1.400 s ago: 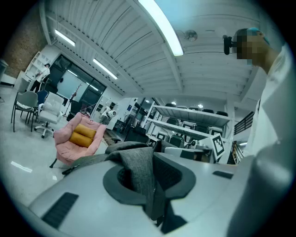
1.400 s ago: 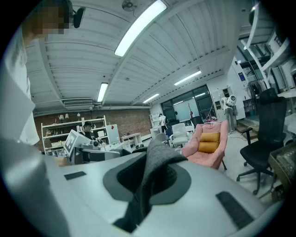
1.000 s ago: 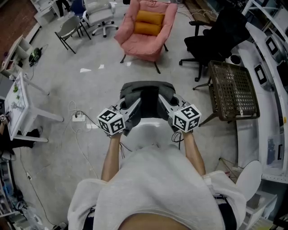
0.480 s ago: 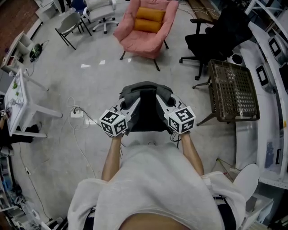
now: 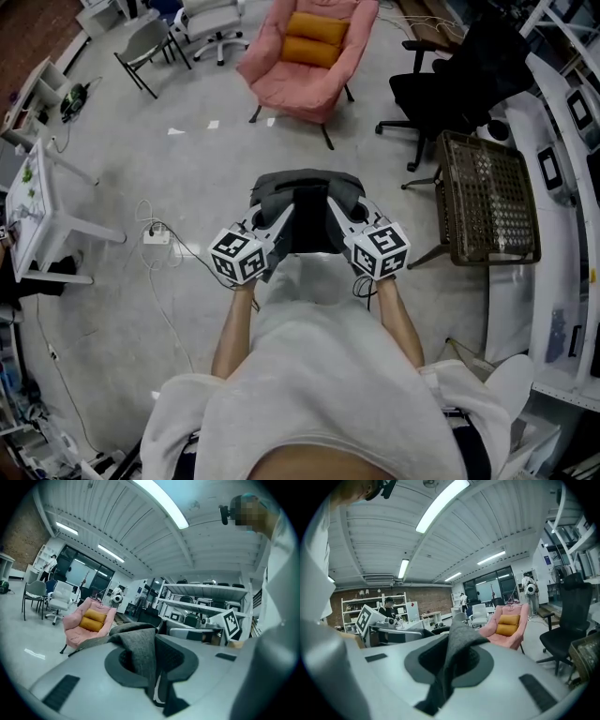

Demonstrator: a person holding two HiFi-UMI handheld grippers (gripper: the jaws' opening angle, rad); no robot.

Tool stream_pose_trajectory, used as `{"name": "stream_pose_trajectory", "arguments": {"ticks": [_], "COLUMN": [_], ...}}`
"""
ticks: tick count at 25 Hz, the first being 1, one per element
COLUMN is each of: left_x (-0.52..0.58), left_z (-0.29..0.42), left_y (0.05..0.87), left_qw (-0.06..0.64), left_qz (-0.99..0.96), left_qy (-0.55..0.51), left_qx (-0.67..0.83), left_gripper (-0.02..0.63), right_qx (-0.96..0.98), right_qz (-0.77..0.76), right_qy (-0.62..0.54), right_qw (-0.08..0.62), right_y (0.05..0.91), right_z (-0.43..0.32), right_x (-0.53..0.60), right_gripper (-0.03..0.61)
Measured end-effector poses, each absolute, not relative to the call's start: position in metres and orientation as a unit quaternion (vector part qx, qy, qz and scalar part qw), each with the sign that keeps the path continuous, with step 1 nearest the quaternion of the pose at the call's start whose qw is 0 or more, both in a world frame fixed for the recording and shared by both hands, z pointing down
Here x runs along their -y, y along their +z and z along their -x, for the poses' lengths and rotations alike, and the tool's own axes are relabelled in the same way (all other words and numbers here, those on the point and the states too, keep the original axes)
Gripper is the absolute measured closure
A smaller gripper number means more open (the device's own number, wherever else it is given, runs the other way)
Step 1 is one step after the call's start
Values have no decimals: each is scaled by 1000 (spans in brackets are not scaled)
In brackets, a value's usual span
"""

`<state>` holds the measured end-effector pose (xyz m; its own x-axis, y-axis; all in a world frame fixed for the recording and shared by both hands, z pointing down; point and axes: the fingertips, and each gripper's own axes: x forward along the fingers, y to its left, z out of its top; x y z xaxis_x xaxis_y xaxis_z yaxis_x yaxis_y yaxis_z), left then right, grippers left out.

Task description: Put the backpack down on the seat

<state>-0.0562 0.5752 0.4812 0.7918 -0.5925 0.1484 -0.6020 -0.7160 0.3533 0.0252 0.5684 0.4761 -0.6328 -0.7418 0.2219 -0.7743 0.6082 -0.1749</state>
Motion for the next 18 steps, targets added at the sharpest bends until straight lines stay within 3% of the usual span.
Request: {"name": "stream_pose_trajectory", "arguments": {"ticks": [18], "left_x": [-341], "left_z": [75], "left_y": [488], "left_qw": [206], "left_qz": [-931], "left_qy": [5], "left_qx": [300], "left_gripper": [552], "right_qx": [885], "right_qz": [-436], "right_qy": [137], "right_qw": [86], "right_y": [480], "right_z": [-6], "right_x": [-339], "right_gripper": [551]}}
